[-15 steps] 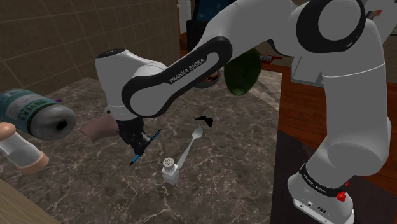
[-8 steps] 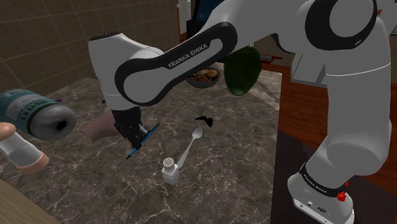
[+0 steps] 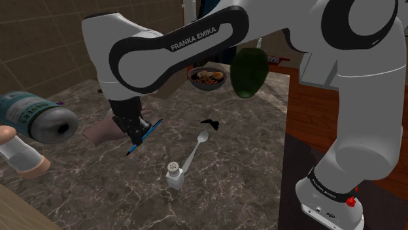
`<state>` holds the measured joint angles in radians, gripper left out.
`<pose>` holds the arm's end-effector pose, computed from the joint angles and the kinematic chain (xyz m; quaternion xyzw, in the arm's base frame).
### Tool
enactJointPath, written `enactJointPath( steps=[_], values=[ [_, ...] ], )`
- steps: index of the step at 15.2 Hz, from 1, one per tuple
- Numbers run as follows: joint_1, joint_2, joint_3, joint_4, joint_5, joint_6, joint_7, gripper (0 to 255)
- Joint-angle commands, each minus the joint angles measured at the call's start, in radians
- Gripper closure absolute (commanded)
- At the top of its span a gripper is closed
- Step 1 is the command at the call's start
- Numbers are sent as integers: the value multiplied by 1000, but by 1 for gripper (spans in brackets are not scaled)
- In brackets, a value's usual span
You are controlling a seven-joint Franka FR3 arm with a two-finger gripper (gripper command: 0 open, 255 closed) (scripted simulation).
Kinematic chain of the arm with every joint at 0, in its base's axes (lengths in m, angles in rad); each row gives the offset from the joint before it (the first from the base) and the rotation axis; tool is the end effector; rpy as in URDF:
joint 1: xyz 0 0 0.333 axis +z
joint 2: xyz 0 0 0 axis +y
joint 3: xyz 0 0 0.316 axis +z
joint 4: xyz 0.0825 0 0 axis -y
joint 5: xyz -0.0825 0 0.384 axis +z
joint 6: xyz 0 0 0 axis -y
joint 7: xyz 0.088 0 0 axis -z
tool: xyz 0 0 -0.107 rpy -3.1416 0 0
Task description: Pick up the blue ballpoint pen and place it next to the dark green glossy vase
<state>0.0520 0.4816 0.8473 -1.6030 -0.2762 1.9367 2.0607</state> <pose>0.4806 0.4534 0.4269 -0.8450 0.5325 0.0467 0.0147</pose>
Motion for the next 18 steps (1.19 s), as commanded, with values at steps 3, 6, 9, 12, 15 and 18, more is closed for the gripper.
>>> enactJointPath(
  steps=[3,6,9,12,15,18],
  values=[
    [-2,-17,10,36,15,-49,-6,255],
    [0,-25,14,67,22,-85,-9,255],
    [4,-30,18,102,27,-123,-11,255],
    [10,-34,21,140,31,-162,-12,255],
    [18,-34,22,181,32,-202,-13,255],
    [28,-32,23,226,32,-243,-13,255]
  ],
)
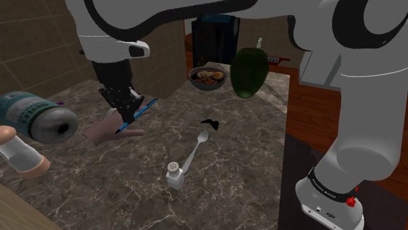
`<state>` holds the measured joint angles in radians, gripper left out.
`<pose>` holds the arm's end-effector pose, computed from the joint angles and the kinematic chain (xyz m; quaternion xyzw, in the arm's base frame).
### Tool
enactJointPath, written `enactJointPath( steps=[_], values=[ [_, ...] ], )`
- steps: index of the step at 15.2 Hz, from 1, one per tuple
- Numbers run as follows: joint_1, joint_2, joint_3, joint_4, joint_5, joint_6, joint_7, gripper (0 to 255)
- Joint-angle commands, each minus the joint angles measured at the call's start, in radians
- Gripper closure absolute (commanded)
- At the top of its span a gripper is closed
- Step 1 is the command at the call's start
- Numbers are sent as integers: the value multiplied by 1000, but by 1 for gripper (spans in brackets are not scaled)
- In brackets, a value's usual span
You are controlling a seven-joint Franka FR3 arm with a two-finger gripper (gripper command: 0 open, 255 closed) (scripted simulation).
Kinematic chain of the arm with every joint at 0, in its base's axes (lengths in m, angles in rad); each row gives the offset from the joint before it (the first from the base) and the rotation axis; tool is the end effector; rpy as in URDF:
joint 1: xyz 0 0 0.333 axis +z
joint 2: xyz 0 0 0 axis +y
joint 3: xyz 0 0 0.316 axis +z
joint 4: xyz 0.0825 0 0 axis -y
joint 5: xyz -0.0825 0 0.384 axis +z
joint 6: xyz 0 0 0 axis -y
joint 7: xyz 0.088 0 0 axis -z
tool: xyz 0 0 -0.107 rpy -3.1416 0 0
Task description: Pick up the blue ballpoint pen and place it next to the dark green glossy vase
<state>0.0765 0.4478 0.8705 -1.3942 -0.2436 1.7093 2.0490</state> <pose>0.4792 0.4534 0.5228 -0.8450 0.5325 0.0467 0.0146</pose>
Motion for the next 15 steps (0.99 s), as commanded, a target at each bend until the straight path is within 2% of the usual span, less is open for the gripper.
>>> enactJointPath(
  steps=[1,9,15],
  values=[
    [8,3,0,33,-1,-30,-1,255],
    [54,25,-4,180,-16,-152,4,255],
    [111,61,-13,325,-41,-258,9,255]
  ],
)
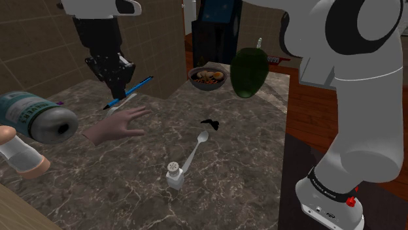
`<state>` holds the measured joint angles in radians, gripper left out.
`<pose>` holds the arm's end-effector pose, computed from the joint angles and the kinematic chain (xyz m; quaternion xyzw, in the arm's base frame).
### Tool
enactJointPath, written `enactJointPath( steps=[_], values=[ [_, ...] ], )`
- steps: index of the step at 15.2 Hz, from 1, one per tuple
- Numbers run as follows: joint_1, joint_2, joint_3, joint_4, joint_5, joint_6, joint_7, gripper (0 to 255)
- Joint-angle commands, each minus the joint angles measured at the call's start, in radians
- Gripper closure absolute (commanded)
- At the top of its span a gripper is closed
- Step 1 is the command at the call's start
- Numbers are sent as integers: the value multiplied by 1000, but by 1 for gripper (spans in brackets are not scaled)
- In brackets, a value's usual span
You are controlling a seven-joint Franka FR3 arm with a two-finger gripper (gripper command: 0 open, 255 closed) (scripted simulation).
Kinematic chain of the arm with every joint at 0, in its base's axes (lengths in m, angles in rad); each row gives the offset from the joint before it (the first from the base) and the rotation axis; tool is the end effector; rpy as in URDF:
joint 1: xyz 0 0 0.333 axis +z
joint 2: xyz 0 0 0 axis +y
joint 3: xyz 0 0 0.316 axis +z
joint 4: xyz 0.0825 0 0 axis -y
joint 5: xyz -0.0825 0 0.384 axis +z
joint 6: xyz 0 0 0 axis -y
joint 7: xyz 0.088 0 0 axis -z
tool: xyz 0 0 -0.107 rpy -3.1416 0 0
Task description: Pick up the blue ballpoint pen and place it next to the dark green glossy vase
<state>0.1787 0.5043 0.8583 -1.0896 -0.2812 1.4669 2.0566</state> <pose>0.4802 0.4529 0.6032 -0.8451 0.5324 0.0467 0.0147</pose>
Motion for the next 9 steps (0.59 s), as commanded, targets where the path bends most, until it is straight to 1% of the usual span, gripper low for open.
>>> enactJointPath(
  steps=[1,4,6,8,9],
  values=[
    [21,13,-4,48,-9,-35,2,255],
    [65,42,-13,145,-31,-98,3,255],
    [104,68,-22,224,-50,-147,3,255],
    [154,103,-36,323,-75,-204,-1,255],
    [189,126,-46,388,-92,-240,-5,255]
  ],
)
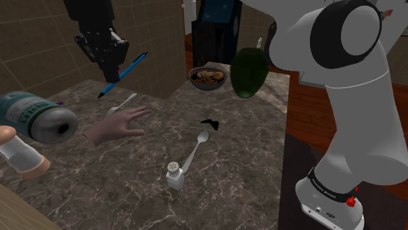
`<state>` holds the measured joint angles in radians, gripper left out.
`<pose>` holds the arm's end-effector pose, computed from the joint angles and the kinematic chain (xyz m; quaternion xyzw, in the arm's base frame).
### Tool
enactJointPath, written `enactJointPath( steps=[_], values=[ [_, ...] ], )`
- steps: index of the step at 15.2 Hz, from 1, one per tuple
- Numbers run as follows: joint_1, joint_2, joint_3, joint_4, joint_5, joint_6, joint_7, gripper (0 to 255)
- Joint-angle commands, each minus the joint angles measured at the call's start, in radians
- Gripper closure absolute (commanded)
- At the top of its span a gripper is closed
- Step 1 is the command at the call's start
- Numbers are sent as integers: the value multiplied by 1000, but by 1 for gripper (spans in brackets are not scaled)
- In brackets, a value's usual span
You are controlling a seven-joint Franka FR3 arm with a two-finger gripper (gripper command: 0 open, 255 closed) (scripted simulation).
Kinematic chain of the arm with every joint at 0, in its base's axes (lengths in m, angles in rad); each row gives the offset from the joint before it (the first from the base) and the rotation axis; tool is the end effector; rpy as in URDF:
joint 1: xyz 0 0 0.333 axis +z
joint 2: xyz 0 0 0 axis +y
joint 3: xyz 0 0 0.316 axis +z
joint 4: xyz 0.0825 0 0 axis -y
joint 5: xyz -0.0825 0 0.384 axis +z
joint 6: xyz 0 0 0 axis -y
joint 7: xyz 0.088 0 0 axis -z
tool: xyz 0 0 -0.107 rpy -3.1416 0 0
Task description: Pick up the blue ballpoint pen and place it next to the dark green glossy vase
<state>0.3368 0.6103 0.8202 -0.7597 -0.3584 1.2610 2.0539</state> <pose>0.4803 0.4531 0.6499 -0.8452 0.5321 0.0466 0.0150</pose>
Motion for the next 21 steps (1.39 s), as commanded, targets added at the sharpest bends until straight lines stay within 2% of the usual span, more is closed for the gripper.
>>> enactJointPath(
  steps=[1,2,4,7,10,15,21],
  values=[
    [36,24,-10,67,-17,-38,-3,255],
    [-43,-29,10,-36,18,2,-14,255],
    [-166,-108,38,-173,70,53,-49,255],
    [-312,-202,58,-313,140,101,-119,255],
    [-433,-282,61,-413,202,132,-201,255],
    [-594,-389,41,-524,287,157,-348,255],
    [-732,-469,-11,-593,350,161,-520,255]
  ],
)
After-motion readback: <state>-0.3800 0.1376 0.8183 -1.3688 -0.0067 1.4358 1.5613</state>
